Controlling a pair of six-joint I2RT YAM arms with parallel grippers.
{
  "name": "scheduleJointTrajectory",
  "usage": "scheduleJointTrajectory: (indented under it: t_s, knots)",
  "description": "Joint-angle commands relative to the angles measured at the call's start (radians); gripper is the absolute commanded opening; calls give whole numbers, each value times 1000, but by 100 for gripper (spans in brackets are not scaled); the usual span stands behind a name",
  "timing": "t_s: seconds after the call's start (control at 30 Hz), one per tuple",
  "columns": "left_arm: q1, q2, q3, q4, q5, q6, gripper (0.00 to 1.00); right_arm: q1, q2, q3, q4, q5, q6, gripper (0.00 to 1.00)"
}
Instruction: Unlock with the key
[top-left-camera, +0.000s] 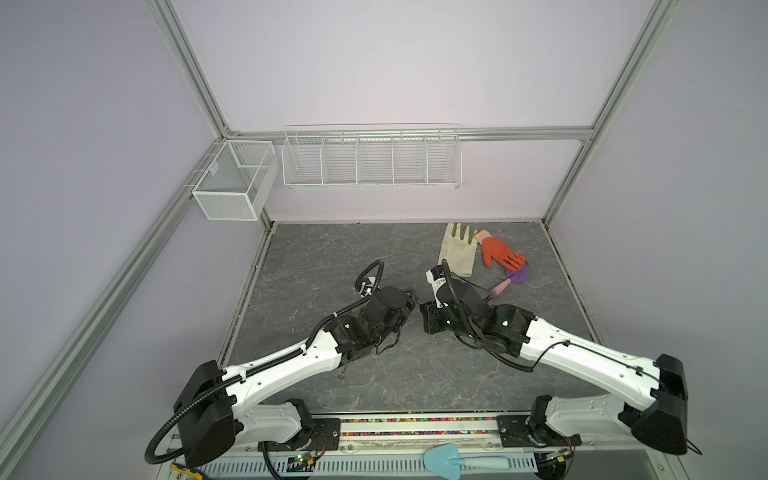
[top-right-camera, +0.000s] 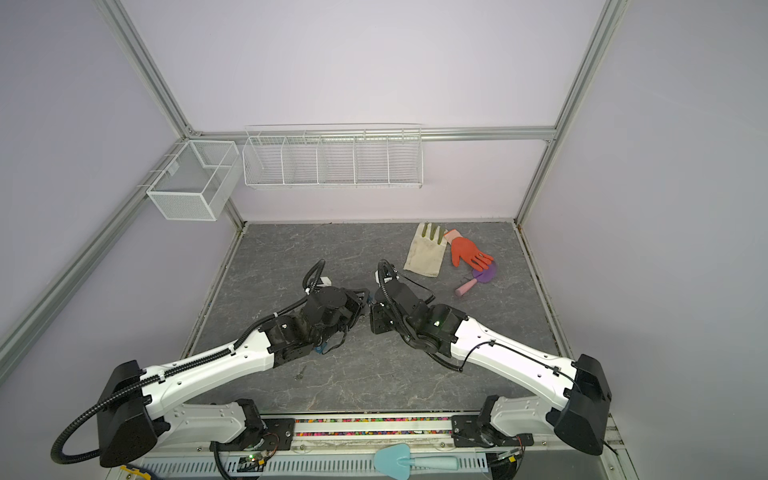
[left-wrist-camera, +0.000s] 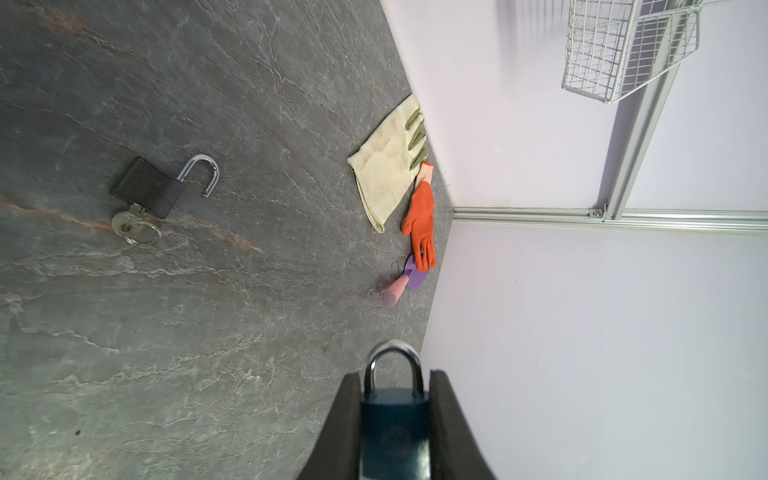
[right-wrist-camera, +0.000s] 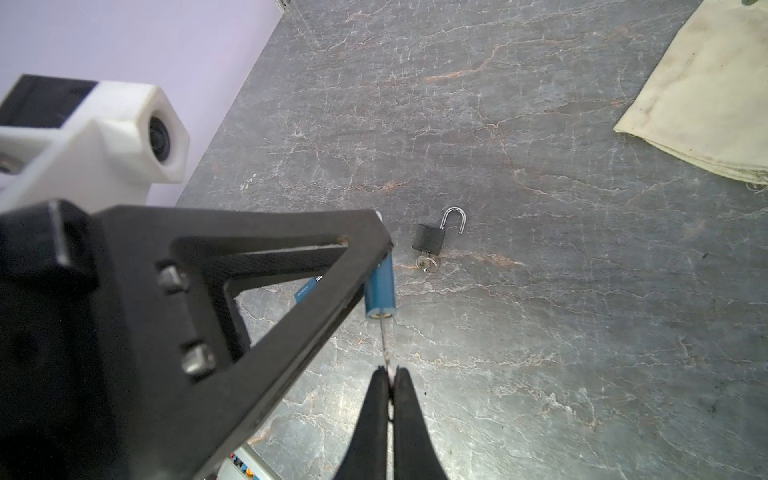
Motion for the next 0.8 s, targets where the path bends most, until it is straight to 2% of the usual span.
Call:
scheduleJointTrajectory:
  t_s: [0.0, 0.2, 0.33, 0.43, 0.5, 0.67, 0.77]
  knots:
    - [-46, -30, 22, 11, 81, 2, 1, 8, -1, 38, 79, 21, 6, 7]
    - [-46, -45, -1, 3, 57, -31, 2, 16, -1, 26, 75, 104, -20, 6]
    - [-46, -44, -10, 21, 51, -71, 2, 27, -3, 6, 146, 72, -61, 6]
    - [-47, -53, -10, 26, 33, -82, 2, 23, 7, 21, 108, 82, -37, 7]
    - [-49, -62, -25, 63, 25, -83, 2, 7, -2, 9, 124, 39, 0, 6]
    - [-49, -73, -45, 105, 40, -59, 2, -70, -48, -58, 272, -177, 102, 6]
    - [-49, -73, -44, 131, 56, -28, 2, -84, -60, -60, 305, -235, 125, 6]
